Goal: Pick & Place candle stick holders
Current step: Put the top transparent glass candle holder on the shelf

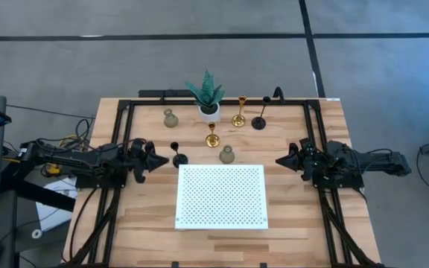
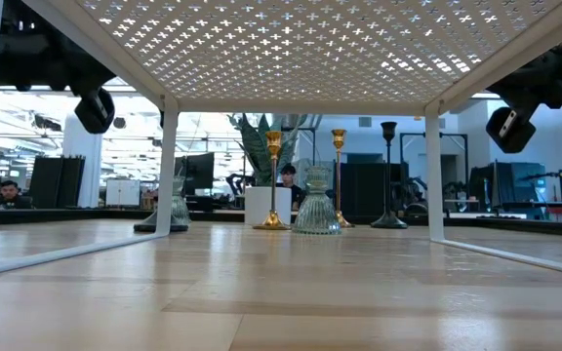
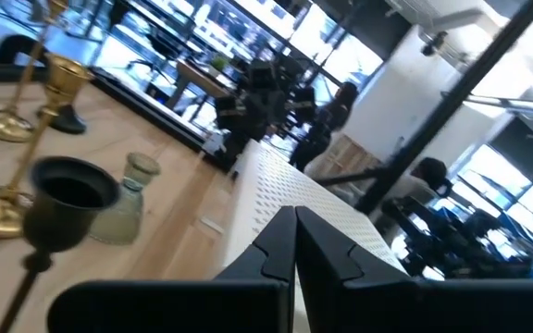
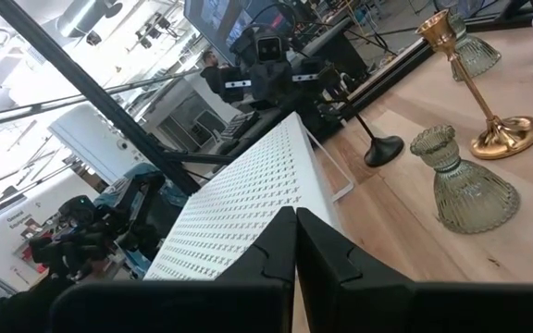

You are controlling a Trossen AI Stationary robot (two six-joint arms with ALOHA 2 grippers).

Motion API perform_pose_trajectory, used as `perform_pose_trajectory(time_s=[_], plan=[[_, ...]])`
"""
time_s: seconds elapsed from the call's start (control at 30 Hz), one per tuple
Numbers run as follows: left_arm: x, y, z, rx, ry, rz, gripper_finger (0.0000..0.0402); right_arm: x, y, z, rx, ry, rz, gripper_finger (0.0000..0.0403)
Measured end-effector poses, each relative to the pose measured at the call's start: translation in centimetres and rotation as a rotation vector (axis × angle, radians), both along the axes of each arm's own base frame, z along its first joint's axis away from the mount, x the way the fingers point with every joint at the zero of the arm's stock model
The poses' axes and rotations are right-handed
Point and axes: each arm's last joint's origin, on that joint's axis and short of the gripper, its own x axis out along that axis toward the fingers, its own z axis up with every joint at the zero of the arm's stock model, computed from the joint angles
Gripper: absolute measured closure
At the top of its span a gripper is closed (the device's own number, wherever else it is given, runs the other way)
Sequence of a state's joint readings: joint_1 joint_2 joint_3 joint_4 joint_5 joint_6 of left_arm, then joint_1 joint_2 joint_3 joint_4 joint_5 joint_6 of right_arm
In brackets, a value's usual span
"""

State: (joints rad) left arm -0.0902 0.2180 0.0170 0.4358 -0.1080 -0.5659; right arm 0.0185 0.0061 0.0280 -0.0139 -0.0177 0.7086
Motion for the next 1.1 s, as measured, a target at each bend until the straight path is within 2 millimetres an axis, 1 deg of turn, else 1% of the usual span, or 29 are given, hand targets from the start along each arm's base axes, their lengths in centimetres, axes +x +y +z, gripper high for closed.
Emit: perform_pose_trajectory(time_s=[0.07,0.17,0.23,0.4,0.57,0.73,0.8,0.93,1.0,1.1], plan=[[0.0,0.1,0.0,-0.005,0.0,0.022,0.0394,0.0,0.0,0.0,0.004,0.0,0.0,0.0403],[0.0,0.1,0.3,-0.01,-0.006,0.036,0.0394,0.0,0.0,0.0,0.059,0.002,0.0,0.0403],[-0.1,0.1,0.8,-0.008,-0.022,0.046,0.0394,0.0,0.0,0.0,0.083,0.002,0.0,0.0403],[-0.2,0.2,2.6,0.045,-0.036,0.064,0.0394,0.0,-0.1,0.4,0.068,-0.041,-0.028,0.0403],[0.1,0.2,4.0,0.081,0.059,0.097,0.0397,-0.1,-0.1,1.3,0.006,-0.134,-0.049,0.0403],[0.5,0.4,5.2,0.157,0.181,0.188,0.0398,-0.4,-0.2,2.3,-0.021,-0.123,-0.073,0.0403],[0.4,0.6,5.9,0.204,0.226,0.263,0.0398,-0.6,-0.3,2.9,-0.056,-0.118,-0.096,0.0403],[-0.1,1.0,7.6,0.305,0.26,0.409,0.0398,-1.4,-0.4,5.1,-0.14,-0.156,-0.144,0.0403],[-0.6,1.1,8.8,0.356,0.253,0.45,0.0398,-1.8,-0.5,6.1,-0.181,-0.169,-0.163,0.0403],[-1.1,1.3,10.0,0.41,0.249,0.486,0.0398,-2.5,-0.5,7.6,-0.222,-0.171,-0.194,0.0403]])
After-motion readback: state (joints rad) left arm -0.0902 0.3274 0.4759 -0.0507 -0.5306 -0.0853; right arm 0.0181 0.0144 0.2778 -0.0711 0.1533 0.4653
